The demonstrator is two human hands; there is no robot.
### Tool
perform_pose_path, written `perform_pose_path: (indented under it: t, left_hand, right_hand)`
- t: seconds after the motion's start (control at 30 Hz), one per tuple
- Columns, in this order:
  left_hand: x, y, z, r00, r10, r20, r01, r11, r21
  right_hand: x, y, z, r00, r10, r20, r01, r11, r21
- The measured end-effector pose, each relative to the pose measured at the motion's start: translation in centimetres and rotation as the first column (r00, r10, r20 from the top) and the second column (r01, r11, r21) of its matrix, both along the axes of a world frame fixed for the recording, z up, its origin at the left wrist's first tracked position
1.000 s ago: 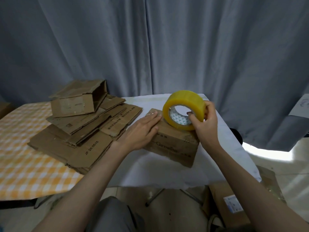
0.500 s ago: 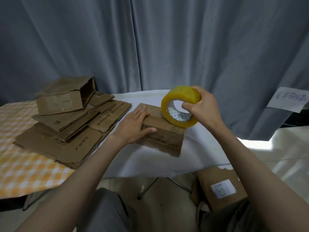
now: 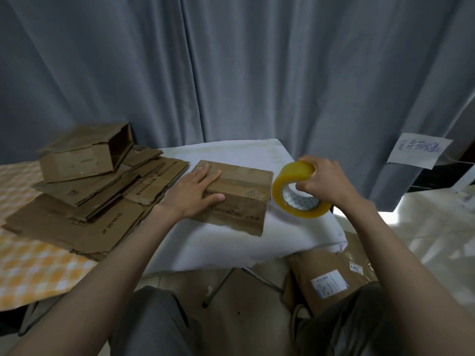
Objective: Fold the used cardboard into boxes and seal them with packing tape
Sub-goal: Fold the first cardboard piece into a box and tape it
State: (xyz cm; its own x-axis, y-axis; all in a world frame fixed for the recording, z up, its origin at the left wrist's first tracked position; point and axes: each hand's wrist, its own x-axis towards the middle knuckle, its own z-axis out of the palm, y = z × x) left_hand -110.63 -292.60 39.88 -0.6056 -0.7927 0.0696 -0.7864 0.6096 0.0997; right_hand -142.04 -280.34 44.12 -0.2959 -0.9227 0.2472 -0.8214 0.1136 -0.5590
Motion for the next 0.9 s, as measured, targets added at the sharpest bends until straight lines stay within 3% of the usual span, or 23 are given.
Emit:
perform_pose_path:
  t: [0.17,0.37,0.53,0.63,0.7,0.9]
  left_hand:
    - [0.0,-0.3,-0.4,1.000,0.007,-0.011,-0.007,1.000,-0.006]
    - [-0.3,0.2,-0.3,0.999,0.025,0.042,-0.026,0.999,0.019]
    - [-3.9,0.4,1.0,0.995,-0.091,0.050,0.098,0.985,-0.141]
    - [-6.3,-0.3,2.0,0.972,-0.233,-0.034,0.235,0.970,0.059]
    - [-7.2,-1.0,2.1,0.967,-0.253,0.023,0.247,0.958,0.145]
    - [-5.1,-2.6,2.9,0.986,-0.145,0.084,0.139,0.987,0.075]
  right_hand:
    - [-1.6,0.8,-1.9,0.995,-0.005,-0.100,0.019,0.990,0.140]
    - [-1.3,0.2,-5.1,0.996,0.045,-0.077,-0.031,0.985,0.171]
    - [-0.9,-1.1,-6.5,0.993,0.093,-0.076,-0.080,0.984,0.159]
    - [-0.9,-1.8,-7.0,0.990,0.121,-0.071,-0.111,0.984,0.137]
    - [-0.9,-2.0,-7.2,0.988,0.138,-0.063,-0.130,0.985,0.115]
    - [0.4,-3.4,-6.0,0.981,0.192,0.014,-0.192,0.981,-0.006]
